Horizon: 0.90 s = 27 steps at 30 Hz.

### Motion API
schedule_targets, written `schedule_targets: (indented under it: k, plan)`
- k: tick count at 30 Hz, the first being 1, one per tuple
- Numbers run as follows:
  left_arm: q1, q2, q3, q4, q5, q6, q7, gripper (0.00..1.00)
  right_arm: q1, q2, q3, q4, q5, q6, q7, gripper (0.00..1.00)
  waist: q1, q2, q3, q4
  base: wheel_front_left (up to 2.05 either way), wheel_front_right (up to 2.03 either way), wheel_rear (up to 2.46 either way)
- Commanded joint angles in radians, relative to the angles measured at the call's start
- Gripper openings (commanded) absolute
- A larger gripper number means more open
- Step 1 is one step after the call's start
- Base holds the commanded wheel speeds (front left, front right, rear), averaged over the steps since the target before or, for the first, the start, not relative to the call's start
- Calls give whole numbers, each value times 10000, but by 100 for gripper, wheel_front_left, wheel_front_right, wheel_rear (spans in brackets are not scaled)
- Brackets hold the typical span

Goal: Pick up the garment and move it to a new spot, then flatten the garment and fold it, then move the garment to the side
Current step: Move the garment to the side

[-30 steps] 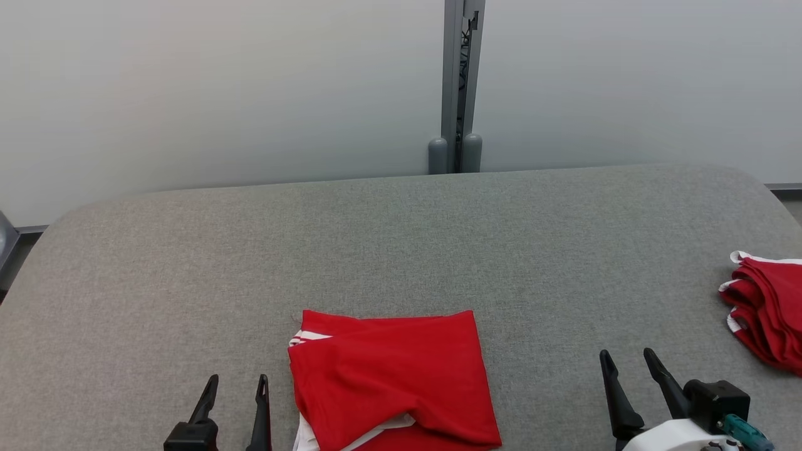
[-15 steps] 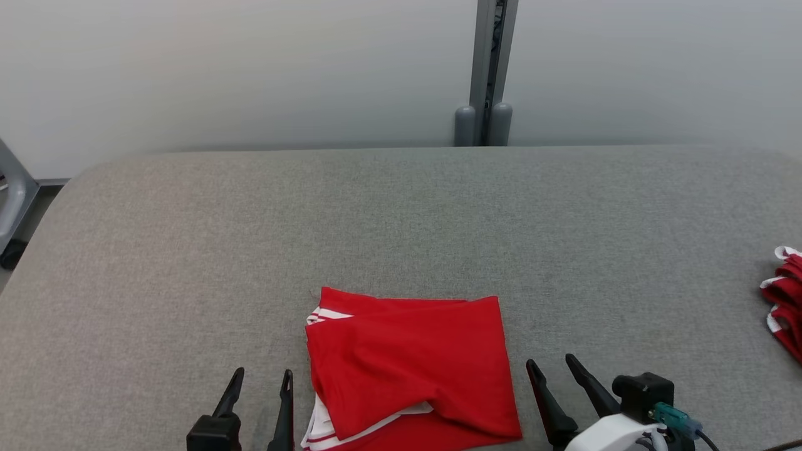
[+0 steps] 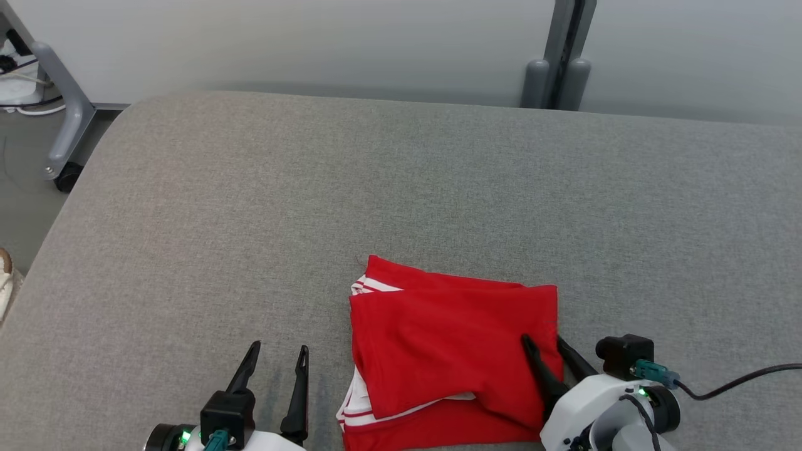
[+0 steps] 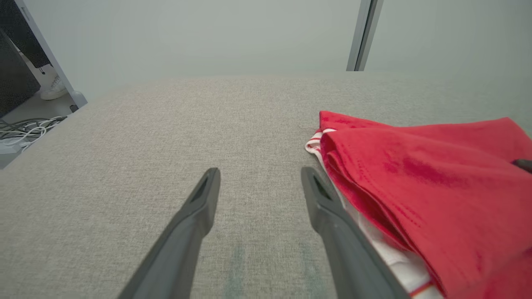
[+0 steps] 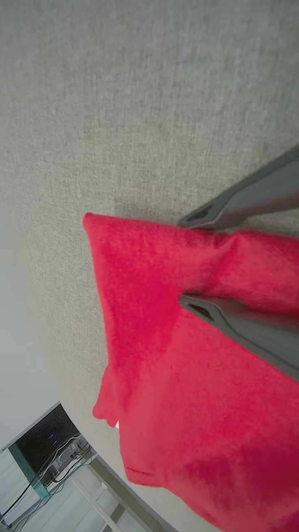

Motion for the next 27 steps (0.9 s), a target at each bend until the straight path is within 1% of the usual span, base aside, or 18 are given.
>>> schedule_targets:
  k: [1, 3, 6, 10, 13, 22, 27]
  plan:
    - [-174, 31, -3, -21, -18, 48, -13, 100, -98, -83, 51, 112, 49, 0, -45, 0, 0, 0, 23, 42, 0, 0, 0]
    - [-178, 35, -1, -49, -45, 75, -14, 100, -190, -79, 97, 291, 99, 0, -44, 0, 0, 0, 4, 42, 0, 0, 0]
    - [-152, 28, -24, -108, -55, 60, -13, 100, -413, -109, -235, 248, -212, -3, -47, 0, 0, 0, -87, -131, 0, 0, 0]
    - [-153, 26, -68, -203, -62, 16, -13, 100, -334, -97, -822, -31, -615, -2, -47, 0, 0, 0, -240, -734, 0, 0, 0]
    - [-154, 34, -121, -234, -98, 12, -13, 100, -172, -86, -977, -208, -770, -2, -47, 0, 0, 0, -324, -1501, 0, 0, 0]
    - [-592, 35, -266, -222, 47, -119, -12, 100, -4, -86, -967, -589, -926, -2, -47, 0, 0, 0, -180, -4295, 0, 0, 0]
    - [-792, 35, -272, -138, 166, -201, -12, 100, 58, -74, -846, -788, -739, -2, -47, 0, 0, 0, -60, -5642, 0, 0, 0]
